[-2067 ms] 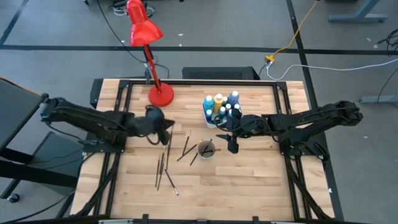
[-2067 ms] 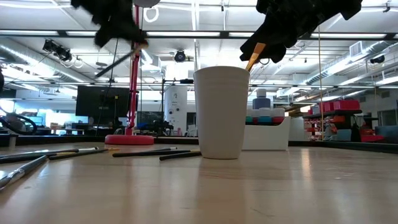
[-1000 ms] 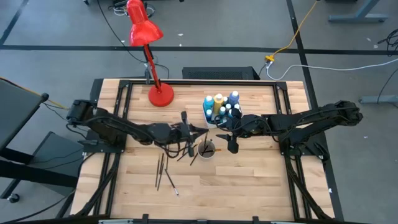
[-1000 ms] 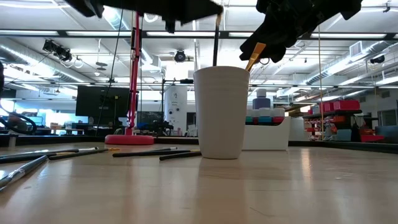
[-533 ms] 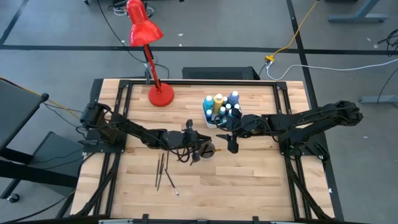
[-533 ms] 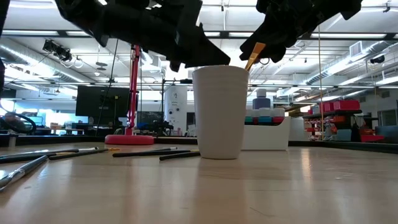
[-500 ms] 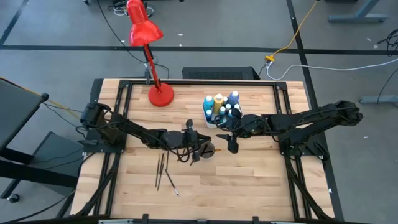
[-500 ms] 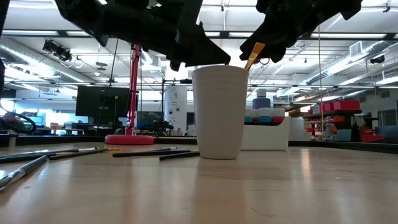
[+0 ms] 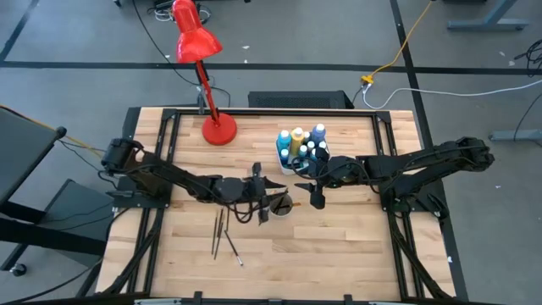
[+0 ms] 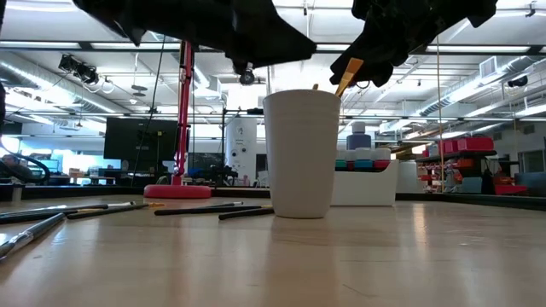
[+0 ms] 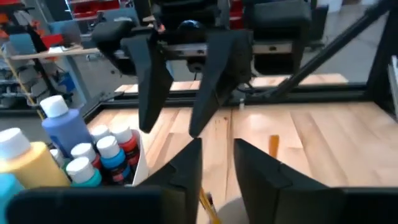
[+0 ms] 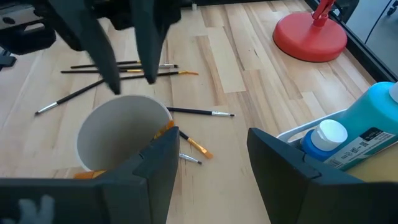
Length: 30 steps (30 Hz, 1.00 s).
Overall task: Pick & Place Paint Supplies
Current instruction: Put the gold paint brush into the white cup
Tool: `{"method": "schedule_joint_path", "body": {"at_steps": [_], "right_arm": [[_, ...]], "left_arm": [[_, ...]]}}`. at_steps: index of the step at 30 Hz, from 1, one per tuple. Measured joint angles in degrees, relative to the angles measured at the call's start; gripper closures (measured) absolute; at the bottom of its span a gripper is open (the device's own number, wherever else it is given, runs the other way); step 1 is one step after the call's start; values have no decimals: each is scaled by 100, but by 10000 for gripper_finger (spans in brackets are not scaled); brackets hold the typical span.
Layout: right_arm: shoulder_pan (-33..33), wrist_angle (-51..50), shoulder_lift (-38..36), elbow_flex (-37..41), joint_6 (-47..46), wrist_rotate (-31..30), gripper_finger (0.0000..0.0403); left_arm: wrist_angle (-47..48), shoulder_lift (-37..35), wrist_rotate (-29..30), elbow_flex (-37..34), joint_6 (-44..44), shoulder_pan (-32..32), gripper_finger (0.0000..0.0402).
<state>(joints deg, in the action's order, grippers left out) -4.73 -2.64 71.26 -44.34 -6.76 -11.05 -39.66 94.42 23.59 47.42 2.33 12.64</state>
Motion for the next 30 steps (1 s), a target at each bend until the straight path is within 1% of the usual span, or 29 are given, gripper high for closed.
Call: {"method": "schedule_joint_path", "body": {"at_steps": [2,4,7,11,15,19,21,23,27,30], "right_arm": [[0,0,0,-1,0,0,208],[0,2,0,0,0,0,208],[0,5,0,0,-2,0,208],[0,6,0,0,-2,0,208],[0,11,0,0,-2,0,208],[0,14,0,0,-2,0,208],[0,19,0,0,-2,0,208],[2,24,0,0,-2,0,208],[2,38,0,-1,-2,1,208],[0,49,2,0,-2,0,208]], "left_arm": [[124,-133,265,-4,197,76,281],[248,-323,709,-4,358,169,267],[720,-808,1229,-4,286,303,254],[1847,-1624,1546,0,89,494,251],[3115,-2304,1658,0,-463,645,258],[4281,-2605,1488,0,-1094,750,270],[4740,-2615,1232,0,-1338,771,275],[5233,-2588,838,0,-1568,776,280],[5741,-2289,144,-11,-1912,790,286],[5669,-2011,-44,-4,-2004,804,289]]}}
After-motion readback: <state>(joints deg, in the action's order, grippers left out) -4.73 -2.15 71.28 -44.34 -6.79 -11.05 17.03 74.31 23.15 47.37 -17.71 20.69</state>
